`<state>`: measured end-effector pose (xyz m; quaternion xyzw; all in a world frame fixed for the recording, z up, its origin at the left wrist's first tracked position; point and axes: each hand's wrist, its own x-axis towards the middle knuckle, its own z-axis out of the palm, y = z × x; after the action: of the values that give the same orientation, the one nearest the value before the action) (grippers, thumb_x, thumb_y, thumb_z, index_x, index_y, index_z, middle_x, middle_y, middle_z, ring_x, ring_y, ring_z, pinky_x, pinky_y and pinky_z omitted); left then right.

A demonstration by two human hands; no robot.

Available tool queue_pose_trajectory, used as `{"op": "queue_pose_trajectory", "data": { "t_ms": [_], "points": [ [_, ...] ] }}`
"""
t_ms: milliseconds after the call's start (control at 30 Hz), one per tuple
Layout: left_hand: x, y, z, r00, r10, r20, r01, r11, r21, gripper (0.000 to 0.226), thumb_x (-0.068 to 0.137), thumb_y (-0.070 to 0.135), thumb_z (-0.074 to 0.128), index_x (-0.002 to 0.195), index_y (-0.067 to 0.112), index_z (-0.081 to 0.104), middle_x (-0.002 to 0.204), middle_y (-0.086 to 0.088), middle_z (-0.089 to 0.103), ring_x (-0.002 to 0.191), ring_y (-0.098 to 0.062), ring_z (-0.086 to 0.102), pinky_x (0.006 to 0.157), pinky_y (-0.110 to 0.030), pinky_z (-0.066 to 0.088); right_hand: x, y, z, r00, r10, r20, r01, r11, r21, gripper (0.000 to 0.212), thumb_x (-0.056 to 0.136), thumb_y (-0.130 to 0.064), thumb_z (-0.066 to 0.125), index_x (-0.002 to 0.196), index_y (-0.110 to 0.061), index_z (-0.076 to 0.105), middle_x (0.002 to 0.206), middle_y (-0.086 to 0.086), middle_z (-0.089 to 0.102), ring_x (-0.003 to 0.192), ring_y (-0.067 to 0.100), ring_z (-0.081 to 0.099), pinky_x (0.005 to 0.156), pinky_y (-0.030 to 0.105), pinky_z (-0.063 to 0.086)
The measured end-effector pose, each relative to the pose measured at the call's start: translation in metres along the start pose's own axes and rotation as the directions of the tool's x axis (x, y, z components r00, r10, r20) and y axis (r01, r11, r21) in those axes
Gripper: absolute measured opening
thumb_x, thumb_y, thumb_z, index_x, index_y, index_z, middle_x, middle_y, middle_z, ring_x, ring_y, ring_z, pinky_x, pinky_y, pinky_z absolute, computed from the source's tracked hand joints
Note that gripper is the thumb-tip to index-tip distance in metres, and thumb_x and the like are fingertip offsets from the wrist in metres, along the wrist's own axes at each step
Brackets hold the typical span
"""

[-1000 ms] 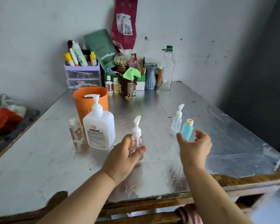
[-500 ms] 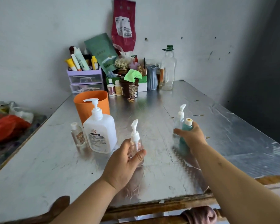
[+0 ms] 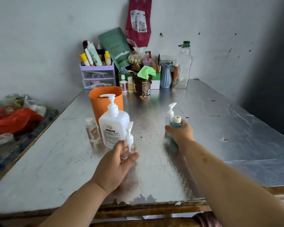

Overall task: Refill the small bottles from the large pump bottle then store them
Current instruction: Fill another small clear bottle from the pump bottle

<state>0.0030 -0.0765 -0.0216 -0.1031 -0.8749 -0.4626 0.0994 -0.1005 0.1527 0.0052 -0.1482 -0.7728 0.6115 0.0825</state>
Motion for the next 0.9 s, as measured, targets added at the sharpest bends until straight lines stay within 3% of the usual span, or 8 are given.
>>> {"op": "queue_pose_trajectory", "data": {
  "t_ms": [167,367,467,567,667,767,833,900],
  "points": [
    [-0.010,-0.009,-0.016,1.000,-0.019,-0.023,0.021,0.998,0.054,0.060,0.082,0.074,0.046,0.126,0.033,0.050,0.118,0.021,0.066,0.107,0.000,0.063,0.091,-0.029,0.054,-0.012,-0.008,0.038,0.997,-0.044,0.063,0.045,0.999,-0.006,0.040,0.083,-0.012,0.067,0.121,-0.016,0.054,0.091,-0.002,0.058,0.062,0.002,0.049,0.046,0.014,0.037],
    [-0.013,-0.015,-0.026,0.998,-0.054,-0.013,0.055,0.992,0.117,0.052,0.084,0.067,0.049,0.126,0.037,0.047,0.115,0.022,0.065,0.097,0.000,0.065,0.080,-0.021,0.054,-0.020,-0.015,0.065,0.994,-0.042,0.097,0.045,0.999,-0.030,0.045,0.082,-0.015,0.070,0.122,-0.018,0.050,0.074,-0.015,0.053,0.054,-0.001,0.050,0.045,0.010,0.039],
    [-0.012,-0.014,-0.027,0.998,-0.066,-0.017,0.068,0.992,0.106,0.053,0.082,0.066,0.049,0.124,0.034,0.048,0.113,0.021,0.066,0.097,-0.001,0.065,0.080,-0.021,0.053,-0.025,-0.016,0.067,0.996,-0.043,0.075,0.041,0.999,0.030,0.065,0.074,-0.028,0.079,0.128,-0.016,0.044,0.087,-0.009,0.060,0.068,0.009,0.064,0.070,0.030,0.056],
    [-0.010,-0.014,-0.027,0.997,-0.076,-0.030,0.079,0.992,0.101,0.051,0.083,0.064,0.052,0.123,0.034,0.047,0.111,0.019,0.067,0.095,-0.002,0.065,0.082,-0.027,0.054,-0.034,-0.009,0.063,0.971,-0.204,-0.126,0.195,0.977,-0.082,0.077,0.073,-0.043,0.076,0.135,-0.015,0.041,0.125,0.003,0.054,0.117,0.020,0.053,0.104,0.039,0.042],
    [-0.011,-0.015,-0.028,0.995,-0.088,-0.055,0.093,0.992,0.089,0.057,0.077,0.070,0.047,0.123,0.036,0.046,0.112,0.018,0.067,0.095,-0.004,0.066,0.083,-0.032,0.055,-0.065,-0.008,0.057,0.821,-0.507,-0.262,0.490,0.862,-0.132,0.052,0.082,-0.037,0.067,0.125,-0.014,0.049,0.117,0.002,0.052,0.108,0.019,0.050,0.095,0.033,0.043],
    [-0.010,-0.015,-0.027,0.995,-0.078,-0.059,0.084,0.991,0.109,0.055,0.080,0.067,0.051,0.125,0.036,0.045,0.116,0.017,0.067,0.099,-0.007,0.066,0.086,-0.035,0.055,-0.096,-0.014,0.060,0.806,-0.586,0.079,0.587,0.810,0.016,0.028,0.082,-0.041,0.067,0.099,-0.020,0.058,0.094,-0.002,0.061,0.081,0.012,0.058,0.072,0.026,0.050],
    [-0.011,-0.015,-0.027,0.997,-0.053,-0.060,0.061,0.987,0.146,0.050,0.084,0.059,0.056,0.127,0.035,0.046,0.119,0.014,0.066,0.101,-0.011,0.066,0.084,-0.034,0.055,-0.111,-0.019,0.070,0.796,-0.514,0.320,0.536,0.844,0.024,0.035,0.070,-0.056,0.067,0.093,-0.032,0.056,0.097,-0.007,0.060,0.082,0.006,0.059,0.071,0.021,0.051],
    [-0.012,-0.015,-0.026,0.998,-0.033,-0.047,0.042,0.981,0.189,0.045,0.087,0.052,0.058,0.127,0.034,0.046,0.119,0.012,0.066,0.100,-0.014,0.067,0.077,-0.028,0.052,-0.119,-0.020,0.081,0.811,-0.449,0.376,0.492,0.871,-0.021,0.042,0.064,-0.057,0.076,0.093,-0.037,0.052,0.099,-0.009,0.059,0.085,0.004,0.057,0.073,0.019,0.051]
  ]
}}
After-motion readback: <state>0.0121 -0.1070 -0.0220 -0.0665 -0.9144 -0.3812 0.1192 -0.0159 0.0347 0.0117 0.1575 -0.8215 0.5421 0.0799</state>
